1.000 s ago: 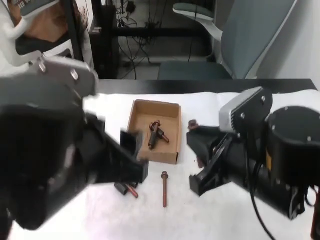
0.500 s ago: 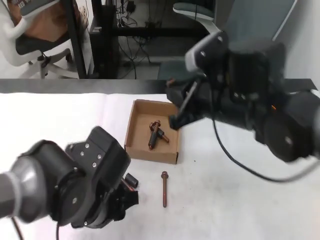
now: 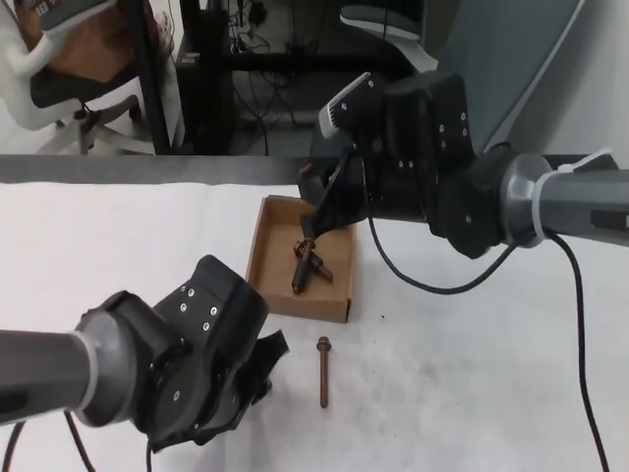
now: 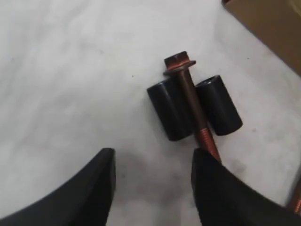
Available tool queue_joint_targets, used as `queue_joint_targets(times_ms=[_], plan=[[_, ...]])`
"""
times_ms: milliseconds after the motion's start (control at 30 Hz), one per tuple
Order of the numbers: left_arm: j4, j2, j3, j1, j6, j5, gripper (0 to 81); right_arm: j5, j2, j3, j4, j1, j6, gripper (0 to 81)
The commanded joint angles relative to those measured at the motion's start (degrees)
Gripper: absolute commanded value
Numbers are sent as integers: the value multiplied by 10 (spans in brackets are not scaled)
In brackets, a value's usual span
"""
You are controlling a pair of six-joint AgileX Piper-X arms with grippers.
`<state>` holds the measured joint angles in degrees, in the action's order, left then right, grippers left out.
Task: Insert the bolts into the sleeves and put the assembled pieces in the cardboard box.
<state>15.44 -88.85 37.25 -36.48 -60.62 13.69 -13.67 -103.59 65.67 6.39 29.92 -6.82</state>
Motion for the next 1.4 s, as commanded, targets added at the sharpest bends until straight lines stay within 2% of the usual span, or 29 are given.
queue_joint_targets(times_ms=[0, 133, 367, 600, 800, 967, 1000, 1067, 1133, 1200, 1267, 1300, 1333, 1367], plan=[[-5, -1, 7, 6, -17, 15, 472, -10, 5, 8, 3, -3, 12, 6], [-12, -5, 7, 29, -40, 32, 472, -10, 5, 8, 3, -3, 33, 6], [-62, -36, 7, 71, -41, -15, 472, -12, 5, 8, 37, -3, 34, 6], [-92, -54, 25, 72, -41, -57, 472, -7, -7, 10, -3, -14, 50, 6], [-76, -54, 30, 72, -41, -62, 472, 37, -37, 14, -36, -15, 57, 6], [-33, -54, 31, 72, -36, -63, 472, 35, -85, 51, -70, -14, 59, 6], [-26, -54, 31, 72, -34, -63, 452, 35, -93, 61, -78, -13, 60, 6], [-15, -54, 31, 72, -28, -61, 346, 21, -110, 81, -103, -12, 68, 13], [-11, -54, 31, 72, -12, -57, 167, 8, -115, 92, -121, -10, 68, 106], [-15, -54, 31, 72, -1, -55, 18, 8, -110, 92, -121, -8, 68, 308], [-27, -54, 31, 72, 8, -52, 13, 6, -97, 92, -121, -7, 74, 553], [-30, -54, 31, 72, 9, -53, 0, 5, -89, 92, -121, -7, 91, 629], [-33, -54, 31, 72, 9, -53, 13, 5, -77, 92, -124, -7, 108, 673], [-35, -54, 31, 72, 11, -58, 35, 5, -62, 92, -125, -7, 116, 673]])
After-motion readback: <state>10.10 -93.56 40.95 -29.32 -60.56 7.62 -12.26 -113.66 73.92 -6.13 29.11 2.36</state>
